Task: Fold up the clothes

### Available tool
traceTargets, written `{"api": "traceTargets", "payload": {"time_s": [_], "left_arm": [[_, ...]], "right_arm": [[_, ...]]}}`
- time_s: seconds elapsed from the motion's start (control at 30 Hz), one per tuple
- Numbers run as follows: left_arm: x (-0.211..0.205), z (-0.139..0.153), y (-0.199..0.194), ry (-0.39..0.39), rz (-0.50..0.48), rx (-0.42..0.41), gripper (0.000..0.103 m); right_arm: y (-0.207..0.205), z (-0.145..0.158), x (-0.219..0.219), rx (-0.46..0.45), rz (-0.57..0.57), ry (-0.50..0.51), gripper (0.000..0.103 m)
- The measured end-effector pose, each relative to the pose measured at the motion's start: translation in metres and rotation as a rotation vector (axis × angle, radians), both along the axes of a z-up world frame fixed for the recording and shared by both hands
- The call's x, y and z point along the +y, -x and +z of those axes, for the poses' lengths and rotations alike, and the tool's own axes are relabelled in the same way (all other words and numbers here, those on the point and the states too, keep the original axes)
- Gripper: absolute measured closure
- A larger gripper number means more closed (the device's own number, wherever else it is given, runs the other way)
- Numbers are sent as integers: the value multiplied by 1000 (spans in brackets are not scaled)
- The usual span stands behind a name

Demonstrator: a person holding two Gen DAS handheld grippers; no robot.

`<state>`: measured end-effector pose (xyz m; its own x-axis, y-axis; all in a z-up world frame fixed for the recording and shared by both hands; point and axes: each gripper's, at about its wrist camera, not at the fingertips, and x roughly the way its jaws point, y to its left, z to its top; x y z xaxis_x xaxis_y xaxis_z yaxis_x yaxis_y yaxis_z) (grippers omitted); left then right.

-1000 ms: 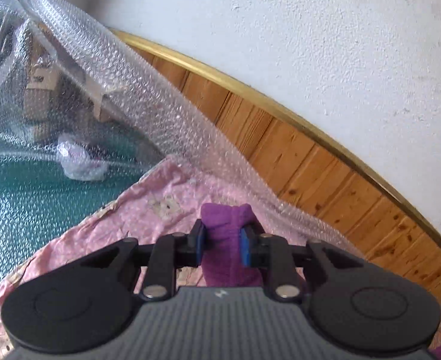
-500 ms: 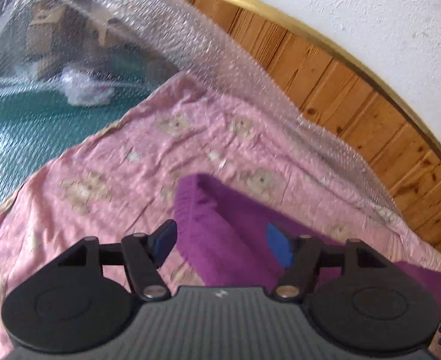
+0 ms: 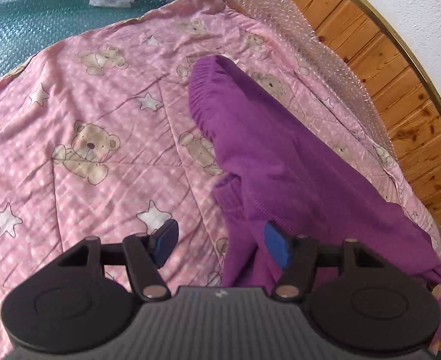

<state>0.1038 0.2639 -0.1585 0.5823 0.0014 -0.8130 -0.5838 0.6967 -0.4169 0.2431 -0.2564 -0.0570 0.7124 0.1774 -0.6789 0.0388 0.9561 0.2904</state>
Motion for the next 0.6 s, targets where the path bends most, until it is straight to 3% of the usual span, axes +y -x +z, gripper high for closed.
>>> {"api": "traceTargets", "payload": {"time_s": [0.1, 0.17, 0.2, 0.23, 0.3, 0.37, 0.47, 0.6], "left_arm": [[-9, -6, -5, 6, -41, 12, 39], [-17, -9, -10, 3, -77, 28, 39], [-22, -9, -11, -3, -93, 36, 39], [-26, -9, -12, -9, -110, 43, 39], [-33, -7, -12, -15, -134, 49, 38], [-37, -2, -6, -19, -146, 50, 38], [-41, 4, 5, -31, -154, 62, 37], [-49, 12, 19, -53, -156, 93, 37]], "right_arm": [[60, 36, -29, -85, -177, 270, 86], [86, 23, -41, -59, -255, 426, 35], [91, 5, -51, 35, -262, 438, 31], [96, -13, -61, 128, -269, 446, 37], [112, -39, -87, 269, -316, 315, 47], [127, -65, -113, 405, -361, 184, 45], [140, -74, -144, 402, -445, 79, 38], [119, -88, -190, 304, -542, 40, 28]]}}
